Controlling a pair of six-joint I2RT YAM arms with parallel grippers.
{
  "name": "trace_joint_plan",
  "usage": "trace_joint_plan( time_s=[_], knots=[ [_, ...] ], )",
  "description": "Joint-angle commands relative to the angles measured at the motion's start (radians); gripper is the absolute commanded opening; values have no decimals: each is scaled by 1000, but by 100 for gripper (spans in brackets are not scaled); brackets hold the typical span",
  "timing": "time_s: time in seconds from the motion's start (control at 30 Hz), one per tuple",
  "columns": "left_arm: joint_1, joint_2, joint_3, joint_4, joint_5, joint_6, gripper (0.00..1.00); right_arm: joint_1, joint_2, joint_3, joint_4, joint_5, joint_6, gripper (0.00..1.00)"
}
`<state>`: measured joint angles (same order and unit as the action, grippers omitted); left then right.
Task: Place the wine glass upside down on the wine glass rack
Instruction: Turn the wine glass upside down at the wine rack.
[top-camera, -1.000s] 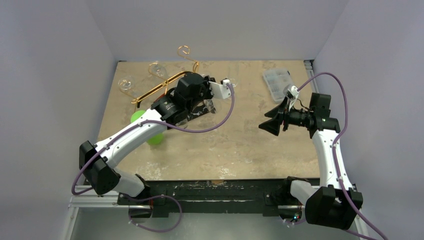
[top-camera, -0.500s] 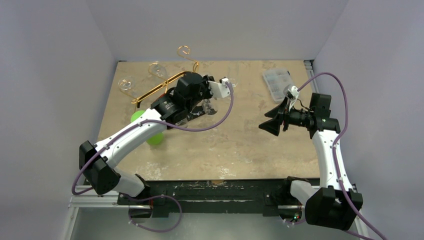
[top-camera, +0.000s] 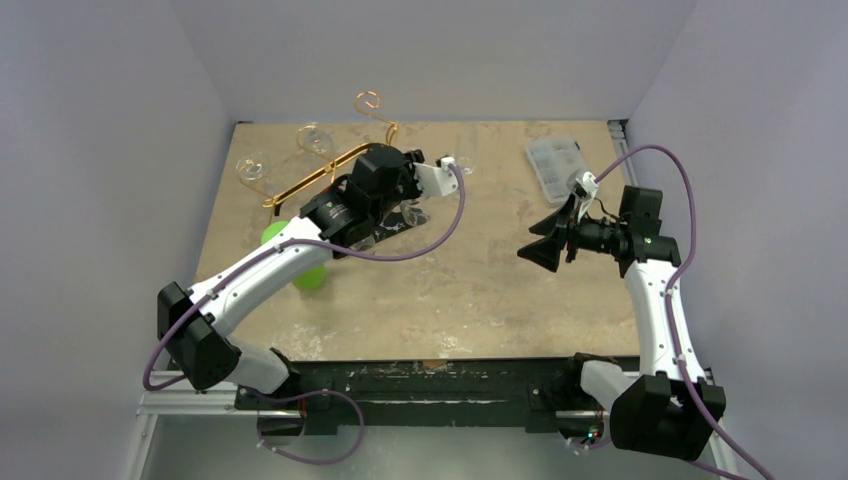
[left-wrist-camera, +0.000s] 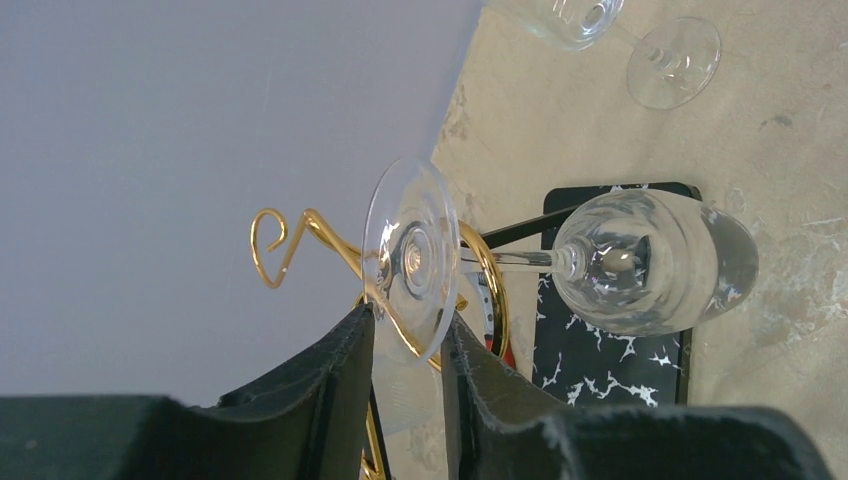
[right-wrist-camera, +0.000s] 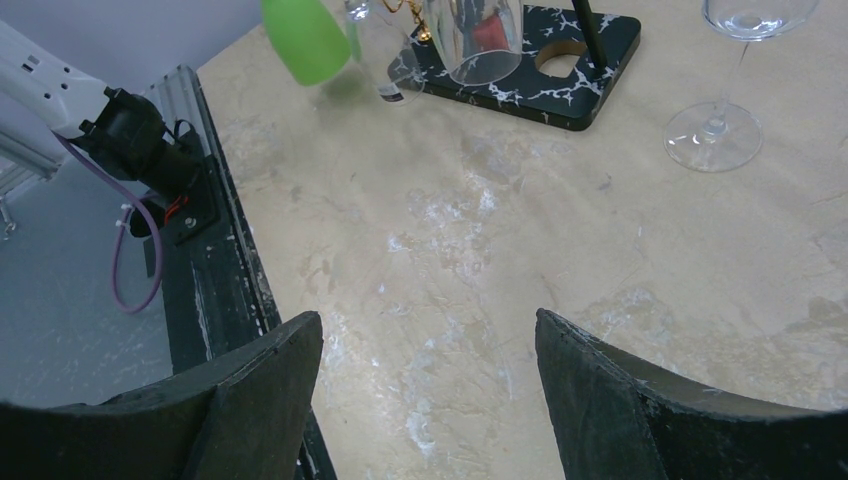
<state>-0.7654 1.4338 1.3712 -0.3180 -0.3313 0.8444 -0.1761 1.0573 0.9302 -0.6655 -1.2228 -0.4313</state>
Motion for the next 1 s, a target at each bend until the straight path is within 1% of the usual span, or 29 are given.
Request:
trace_joint_plan(
  time_s=[0.0, 0.57, 0.97],
  knots=[
    [9, -42, 25, 14, -29, -18, 30, -2, -16, 32, 3, -28, -16, 77],
    [9, -56, 7, -3, -100, 42, 38, -3, -19, 32, 5, -29, -15, 77],
    [11, -95, -20, -23, -125, 24, 43, -2, -23, 30, 4, -33, -14, 77]
  ],
)
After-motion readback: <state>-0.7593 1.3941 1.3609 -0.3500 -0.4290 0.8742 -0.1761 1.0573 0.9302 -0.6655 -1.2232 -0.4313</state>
